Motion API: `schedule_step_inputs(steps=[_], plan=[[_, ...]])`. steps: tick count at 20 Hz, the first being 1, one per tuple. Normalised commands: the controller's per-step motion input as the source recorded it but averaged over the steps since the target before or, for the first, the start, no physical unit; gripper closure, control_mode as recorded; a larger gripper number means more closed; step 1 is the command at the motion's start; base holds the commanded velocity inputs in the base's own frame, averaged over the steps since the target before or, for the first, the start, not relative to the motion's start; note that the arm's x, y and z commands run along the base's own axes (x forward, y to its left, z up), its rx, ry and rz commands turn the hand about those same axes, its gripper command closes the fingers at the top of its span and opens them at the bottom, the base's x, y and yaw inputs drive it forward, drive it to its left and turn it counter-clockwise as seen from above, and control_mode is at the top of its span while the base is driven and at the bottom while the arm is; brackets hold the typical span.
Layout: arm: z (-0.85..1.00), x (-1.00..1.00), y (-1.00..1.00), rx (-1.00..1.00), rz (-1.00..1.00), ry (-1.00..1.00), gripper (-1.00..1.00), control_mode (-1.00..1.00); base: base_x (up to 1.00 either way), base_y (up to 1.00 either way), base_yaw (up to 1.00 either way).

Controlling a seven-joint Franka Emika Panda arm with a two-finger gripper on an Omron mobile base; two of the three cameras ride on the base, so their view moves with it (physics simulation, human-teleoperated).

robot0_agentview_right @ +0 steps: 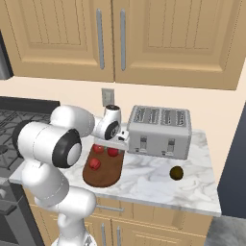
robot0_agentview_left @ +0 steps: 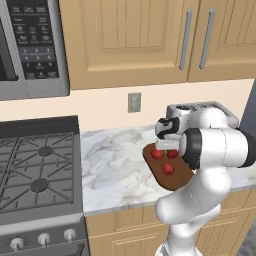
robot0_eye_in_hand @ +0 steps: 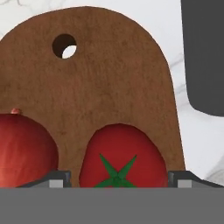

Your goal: Place the avocado, onion, tomato, and bell pepper on the cutting board.

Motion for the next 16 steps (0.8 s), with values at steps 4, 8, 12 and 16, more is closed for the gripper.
schedule_step_inputs(steps=[4, 8, 12, 16], plan=[[-0.01, -0.22, 0.05, 0.0, 0.0, 0.0, -1.0, -1.0, 0.0, 0.0, 0.0], [0.08, -0.19, 0.04, 0.0, 0.0, 0.0, -1.0, -1.0, 0.0, 0.0, 0.0], [0.39, -0.25, 0.01, 0.0, 0.0, 0.0, -1.0, -1.0, 0.0, 0.0, 0.0], [0.58, -0.32, 0.0, 0.0, 0.0, 0.0, -1.0, -1.0, 0.0, 0.0, 0.0]])
